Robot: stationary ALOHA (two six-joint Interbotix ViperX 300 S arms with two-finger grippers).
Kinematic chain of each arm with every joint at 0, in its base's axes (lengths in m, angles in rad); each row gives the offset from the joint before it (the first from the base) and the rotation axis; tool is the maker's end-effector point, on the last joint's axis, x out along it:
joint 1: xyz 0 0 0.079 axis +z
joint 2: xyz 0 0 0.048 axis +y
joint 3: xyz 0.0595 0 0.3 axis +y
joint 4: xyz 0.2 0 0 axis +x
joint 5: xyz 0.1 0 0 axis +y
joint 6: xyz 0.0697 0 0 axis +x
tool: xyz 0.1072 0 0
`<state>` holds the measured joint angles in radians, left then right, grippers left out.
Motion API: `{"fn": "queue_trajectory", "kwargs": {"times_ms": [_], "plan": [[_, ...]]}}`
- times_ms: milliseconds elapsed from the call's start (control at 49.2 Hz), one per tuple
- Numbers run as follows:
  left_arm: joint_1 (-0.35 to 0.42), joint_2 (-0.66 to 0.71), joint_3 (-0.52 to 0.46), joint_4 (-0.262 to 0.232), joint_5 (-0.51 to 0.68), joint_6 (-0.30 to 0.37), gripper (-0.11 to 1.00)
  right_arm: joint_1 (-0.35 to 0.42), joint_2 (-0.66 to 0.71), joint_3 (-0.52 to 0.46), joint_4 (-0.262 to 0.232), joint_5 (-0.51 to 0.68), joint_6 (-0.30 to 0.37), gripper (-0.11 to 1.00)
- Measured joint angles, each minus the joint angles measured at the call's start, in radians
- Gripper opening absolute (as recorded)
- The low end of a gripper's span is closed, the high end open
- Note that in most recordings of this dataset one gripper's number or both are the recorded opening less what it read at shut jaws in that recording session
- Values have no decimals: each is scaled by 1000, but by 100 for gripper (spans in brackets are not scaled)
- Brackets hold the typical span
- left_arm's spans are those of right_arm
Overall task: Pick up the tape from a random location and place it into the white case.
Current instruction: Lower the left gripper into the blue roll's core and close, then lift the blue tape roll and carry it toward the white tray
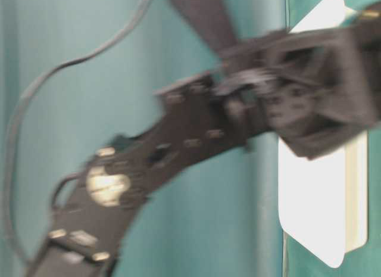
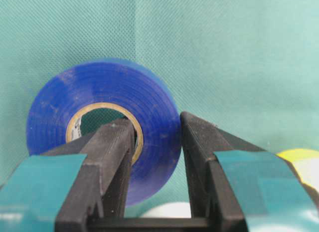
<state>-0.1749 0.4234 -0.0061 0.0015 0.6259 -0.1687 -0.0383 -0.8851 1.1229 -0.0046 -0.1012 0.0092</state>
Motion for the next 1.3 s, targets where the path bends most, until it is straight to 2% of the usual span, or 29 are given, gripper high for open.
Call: {"fn": "queue_trajectory", "kwargs": {"times_ms": [386, 936, 1302], "plan": [[0, -175, -48, 3, 123, 5, 24, 0, 0, 0, 0, 8, 2, 93], [-2, -227, -227, 6, 357, 48, 24, 0, 0, 2, 0, 12, 3, 93], [-2, -239, -245, 6, 383, 49, 24, 0, 0, 0, 2, 15, 3, 93]]}}
